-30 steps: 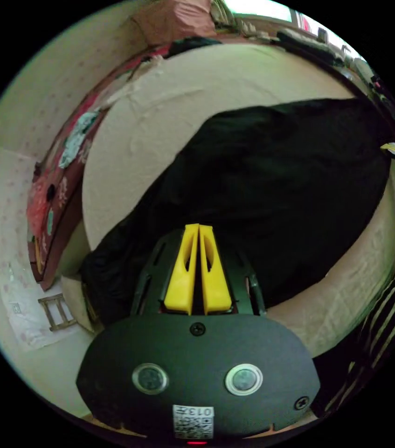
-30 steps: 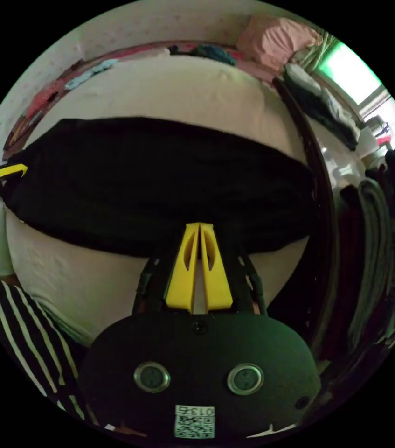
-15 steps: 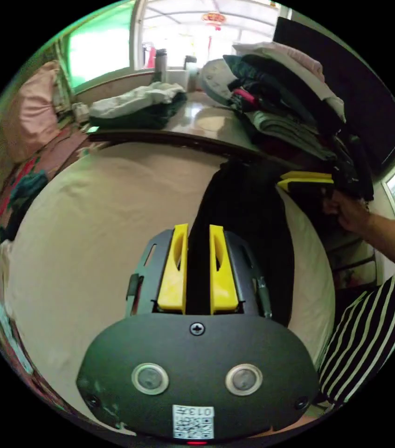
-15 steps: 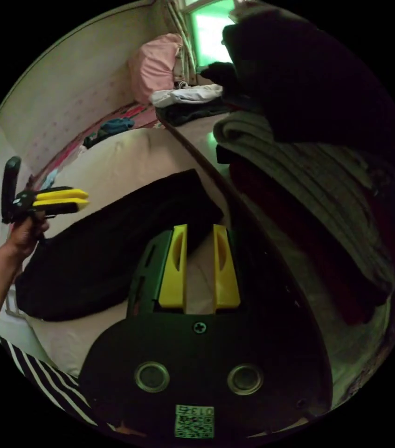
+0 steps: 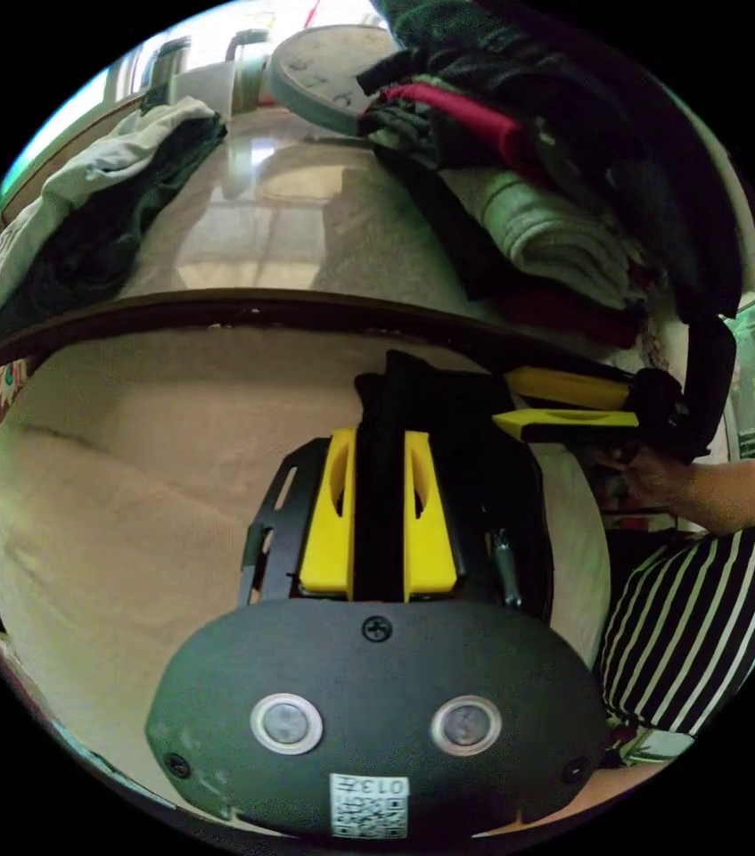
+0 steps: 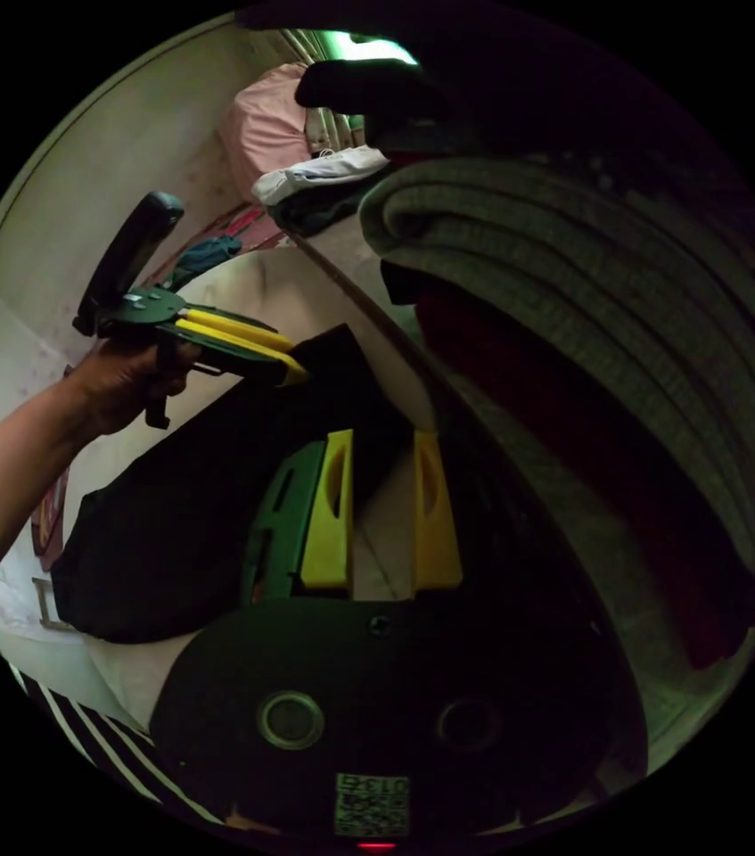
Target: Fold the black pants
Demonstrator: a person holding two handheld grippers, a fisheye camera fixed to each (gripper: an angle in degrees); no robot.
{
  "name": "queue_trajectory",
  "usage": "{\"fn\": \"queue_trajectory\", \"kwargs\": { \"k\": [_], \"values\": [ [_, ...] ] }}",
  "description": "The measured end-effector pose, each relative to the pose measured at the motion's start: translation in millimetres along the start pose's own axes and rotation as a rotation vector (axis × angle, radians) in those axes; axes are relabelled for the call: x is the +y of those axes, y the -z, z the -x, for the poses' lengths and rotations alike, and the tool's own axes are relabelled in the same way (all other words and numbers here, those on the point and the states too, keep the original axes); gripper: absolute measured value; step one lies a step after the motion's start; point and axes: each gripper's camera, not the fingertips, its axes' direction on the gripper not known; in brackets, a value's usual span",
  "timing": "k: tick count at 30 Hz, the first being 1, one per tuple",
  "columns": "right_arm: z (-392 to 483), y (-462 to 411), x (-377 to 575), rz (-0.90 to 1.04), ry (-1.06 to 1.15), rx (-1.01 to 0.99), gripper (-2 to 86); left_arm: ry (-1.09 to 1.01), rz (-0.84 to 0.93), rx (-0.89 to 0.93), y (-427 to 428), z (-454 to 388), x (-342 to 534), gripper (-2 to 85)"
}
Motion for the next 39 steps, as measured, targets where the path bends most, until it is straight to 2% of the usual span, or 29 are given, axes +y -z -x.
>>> {"fn": "queue_trajectory", "kwargs": {
  "k": [5,9,10,15,20,24,28,32,39],
  "values": [
    [11.4,5.5,4.8,0.007,-0.007,0.028,9.5,0.013,0.011,0.016,6.9,3.1,4.5,6.6],
    [34.5,3.3,7.7,0.041,-0.005,0.014,6.5,-0.016,0.031,0.026,14.2,-3.7,11.1,1.5],
    [43.8,5.2,8.2,0.041,0.002,0.013,5.7,-0.035,0.022,-0.019,20.7,-10.3,14.9,1.2],
    [86.9,30.5,14.0,-0.019,0.061,-0.023,4.8,-0.16,-0.166,-0.086,72.2,-41.8,57.2,0.5],
    [162.8,95.2,29.8,-0.164,0.286,-0.059,4.9,-0.191,-0.426,-0.077,157.1,-61.5,161.7,0.4],
    [269.4,137.7,60.5,-0.209,0.618,-0.115,5.3,-0.164,-0.531,-0.064,201.5,-73.0,251.4,0.4],
    [398.0,134.8,109.4,-0.195,0.896,-0.163,5.6,-0.073,-0.5,-0.09,225.1,-81.1,348.7,0.6],
    [499.2,99.5,144.8,-0.146,1.003,-0.168,5.8,0.058,-0.38,-0.129,222.8,-76.1,422.6,1.1],
    [658.0,27.9,188.9,0.081,1.195,-0.17,6.4,0.345,-0.217,-0.177,213.3,-63.9,512.3,6.1]
  ]
}}
